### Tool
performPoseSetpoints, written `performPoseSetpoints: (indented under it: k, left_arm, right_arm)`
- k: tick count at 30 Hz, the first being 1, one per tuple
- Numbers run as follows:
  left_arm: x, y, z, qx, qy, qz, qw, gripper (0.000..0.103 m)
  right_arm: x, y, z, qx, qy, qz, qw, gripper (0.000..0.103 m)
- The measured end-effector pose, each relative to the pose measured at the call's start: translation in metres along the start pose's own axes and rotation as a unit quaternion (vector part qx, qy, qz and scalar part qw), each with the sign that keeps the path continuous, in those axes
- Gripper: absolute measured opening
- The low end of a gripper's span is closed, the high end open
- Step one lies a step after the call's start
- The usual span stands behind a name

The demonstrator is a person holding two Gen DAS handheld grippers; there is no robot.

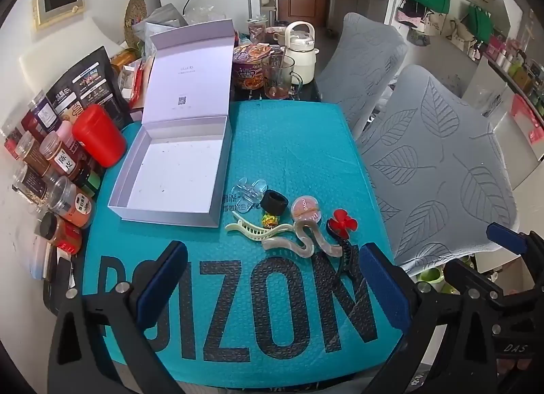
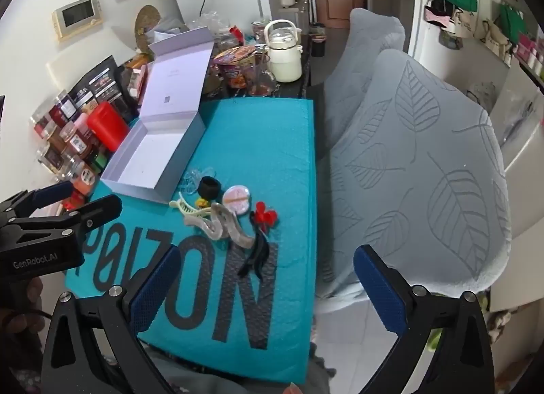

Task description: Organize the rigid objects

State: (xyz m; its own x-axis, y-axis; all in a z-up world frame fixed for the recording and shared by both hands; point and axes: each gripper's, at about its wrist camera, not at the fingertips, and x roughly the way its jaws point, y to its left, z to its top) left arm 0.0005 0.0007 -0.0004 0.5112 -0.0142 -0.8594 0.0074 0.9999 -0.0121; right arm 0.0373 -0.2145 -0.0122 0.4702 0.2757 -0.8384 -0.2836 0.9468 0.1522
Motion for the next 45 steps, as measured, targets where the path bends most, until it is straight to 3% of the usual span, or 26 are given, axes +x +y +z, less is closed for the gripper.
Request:
performPoseSetpoints:
  k: [2, 4, 5, 10, 45]
  left_arm:
    - [-0.006, 0.005, -0.002, -0.002, -0.013, -0.007, 0.9999, 0.103]
    - [-0.006, 0.009, 0.005, -0.001, 0.001, -0.011, 0.9999, 0.103]
    - [-0.005, 0.001, 0.005, 0.007, -0.003, 0.004, 1.0, 0.103]
    - [-0.007, 0.0, 0.003, 0.009, -0.014, 0.006, 0.9998, 0.103]
    - [0.004, 0.009, 0.01, -0.004, -0.006, -0.006, 1.0, 0.103]
  right_arm:
    - [-0.001, 0.0, 0.0, -0.002, 0.0, 0.0, 1.0, 0.103]
    - [-0.001, 0.0, 0.001, -0.002, 0.001, 0.0, 1.0, 0.103]
    - [-0.002, 0.002, 0.0, -0.005, -0.001, -0.005, 1.0, 0.103]
    - [-0.005, 0.005, 0.0, -0.007, -0.002, -0.006, 1.0, 0.103]
    - [0.01, 0.004, 0.013, -0.009, 0.003, -0.003, 1.0, 0.103]
